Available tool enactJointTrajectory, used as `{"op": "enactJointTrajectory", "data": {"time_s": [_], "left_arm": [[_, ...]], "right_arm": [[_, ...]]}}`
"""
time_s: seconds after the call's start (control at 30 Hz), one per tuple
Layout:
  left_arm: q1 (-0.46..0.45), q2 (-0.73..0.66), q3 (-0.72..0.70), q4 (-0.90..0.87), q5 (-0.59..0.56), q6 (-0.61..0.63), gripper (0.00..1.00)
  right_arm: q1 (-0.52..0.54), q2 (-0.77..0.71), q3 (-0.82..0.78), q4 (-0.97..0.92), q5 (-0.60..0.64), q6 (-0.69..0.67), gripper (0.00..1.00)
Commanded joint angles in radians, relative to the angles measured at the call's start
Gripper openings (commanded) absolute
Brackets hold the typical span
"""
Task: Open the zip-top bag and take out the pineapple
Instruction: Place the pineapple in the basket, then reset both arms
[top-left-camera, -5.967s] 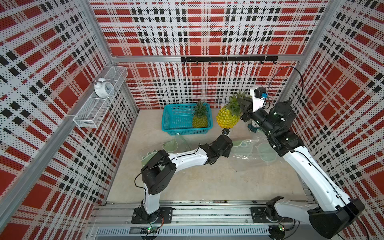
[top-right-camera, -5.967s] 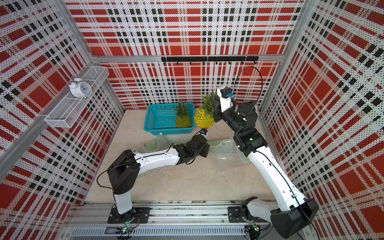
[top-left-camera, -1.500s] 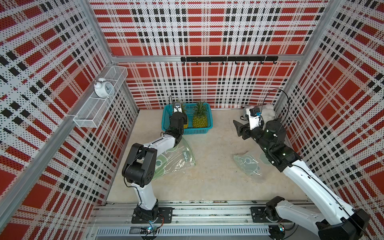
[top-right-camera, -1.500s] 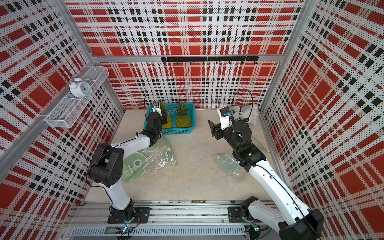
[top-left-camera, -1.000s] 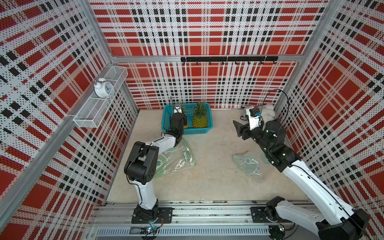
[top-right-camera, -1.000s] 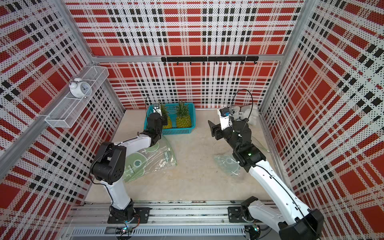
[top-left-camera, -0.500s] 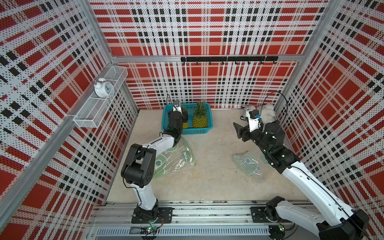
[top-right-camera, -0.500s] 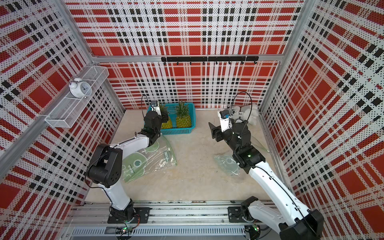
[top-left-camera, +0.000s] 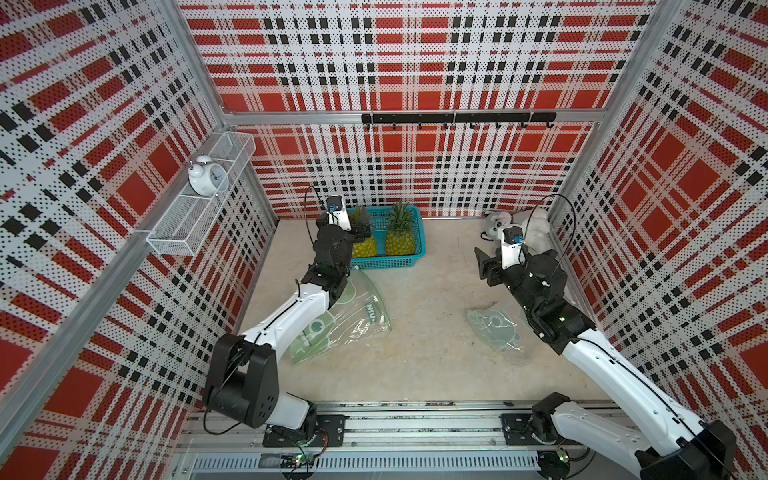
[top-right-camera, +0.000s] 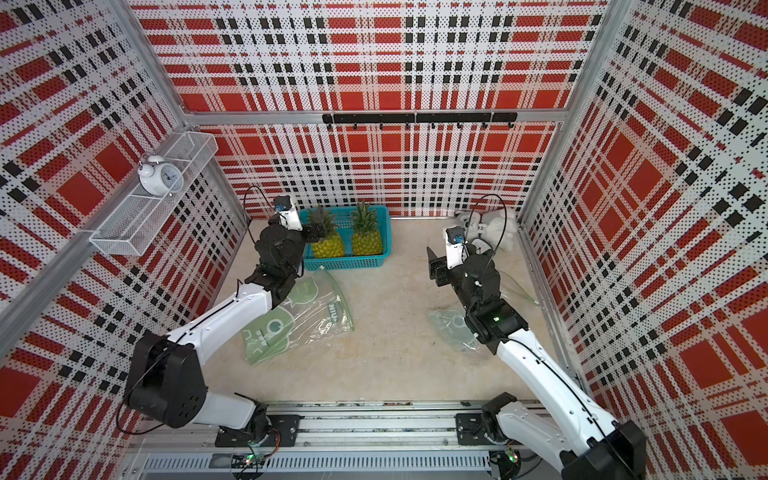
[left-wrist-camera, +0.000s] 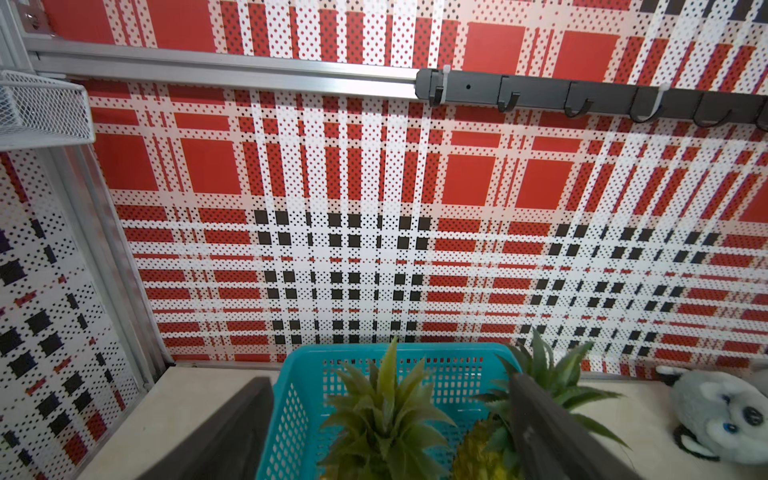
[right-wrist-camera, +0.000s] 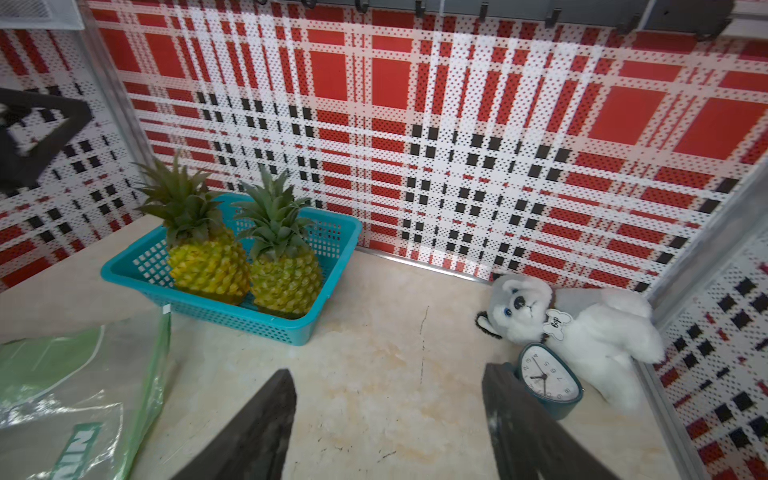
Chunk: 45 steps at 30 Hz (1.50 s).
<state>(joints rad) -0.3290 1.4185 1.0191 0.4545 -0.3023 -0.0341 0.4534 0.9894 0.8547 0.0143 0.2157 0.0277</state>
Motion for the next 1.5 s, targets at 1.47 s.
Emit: {"op": "enactJointTrajectory", "data": {"time_s": [1.47], "left_arm": [[0.25, -0.356, -0.789, 0.23, -0.092, -0.117, 0.98]], "right_arm": [[-0.412, 0.098, -0.626, 0.618, 0.007, 0.139, 0.81]]}}
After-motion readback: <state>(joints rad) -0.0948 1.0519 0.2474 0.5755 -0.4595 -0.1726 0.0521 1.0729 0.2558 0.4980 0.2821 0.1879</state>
